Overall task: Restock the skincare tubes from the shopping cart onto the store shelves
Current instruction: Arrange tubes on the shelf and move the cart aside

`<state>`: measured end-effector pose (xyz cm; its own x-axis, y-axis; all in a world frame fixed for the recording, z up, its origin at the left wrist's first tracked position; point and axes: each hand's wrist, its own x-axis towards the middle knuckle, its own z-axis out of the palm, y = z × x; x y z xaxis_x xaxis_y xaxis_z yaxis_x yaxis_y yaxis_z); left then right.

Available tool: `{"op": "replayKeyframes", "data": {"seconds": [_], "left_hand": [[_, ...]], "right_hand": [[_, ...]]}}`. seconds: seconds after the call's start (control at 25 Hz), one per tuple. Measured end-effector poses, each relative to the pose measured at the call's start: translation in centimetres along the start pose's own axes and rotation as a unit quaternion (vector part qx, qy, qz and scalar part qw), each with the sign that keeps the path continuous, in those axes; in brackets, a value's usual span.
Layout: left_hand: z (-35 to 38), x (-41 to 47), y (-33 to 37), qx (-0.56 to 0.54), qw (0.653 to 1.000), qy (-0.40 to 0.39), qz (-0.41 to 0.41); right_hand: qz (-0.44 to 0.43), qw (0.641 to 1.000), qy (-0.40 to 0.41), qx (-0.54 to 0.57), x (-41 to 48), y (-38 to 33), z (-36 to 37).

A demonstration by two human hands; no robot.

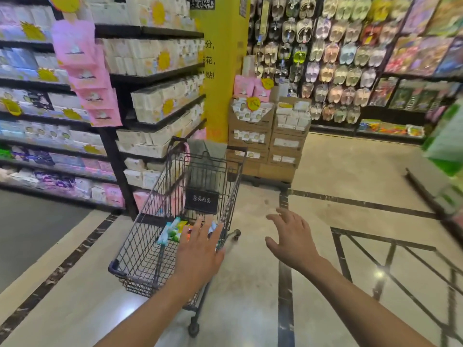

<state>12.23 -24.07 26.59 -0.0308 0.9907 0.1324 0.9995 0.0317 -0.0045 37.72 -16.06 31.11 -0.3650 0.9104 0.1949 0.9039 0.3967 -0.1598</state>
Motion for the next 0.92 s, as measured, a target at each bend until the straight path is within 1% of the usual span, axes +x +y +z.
{"op": "replayKeyframes", "data": {"seconds": [0.2, 0.32, 0.44, 0.52, 0.68, 0.84, 0.92], "left_hand": [[3.4, 8.6, -0.9, -0.005, 0.998, -0.041, 0.042], [5.3, 13.3, -1.1, -0.014, 0.996, -0.07, 0.052], [6.7, 16.9, -0.8, -0.016, 0.993, -0.094, 0.062], [8.1, 19.9, -1.0, -0.027, 0.994, -0.09, 0.056], [9.9, 25.9, -1.4, -0.03, 0.995, -0.094, 0.01], [11.1, 30.1, -2.1, -0.023, 0.991, -0.118, -0.061], [11.9, 31.3, -2.9, -0.029, 0.982, -0.151, -0.106]], "right_hand": [[0.041, 0.999, -0.022, -0.004, 6.0, 2.1, 3.2], [0.069, 0.997, -0.041, 0.003, 9.1, 3.8, 5.0], [0.073, 0.996, -0.056, -0.001, 12.3, 5.8, 7.0], [0.068, 0.995, -0.073, 0.001, 15.6, 7.2, 8.6], [0.026, 0.995, -0.098, 0.01, 23.3, 9.7, 11.5], [-0.042, 0.992, -0.118, 0.029, 31.1, 10.2, 13.6], [-0.086, 0.987, -0.135, 0.034, 34.6, 9.6, 15.0]]}}
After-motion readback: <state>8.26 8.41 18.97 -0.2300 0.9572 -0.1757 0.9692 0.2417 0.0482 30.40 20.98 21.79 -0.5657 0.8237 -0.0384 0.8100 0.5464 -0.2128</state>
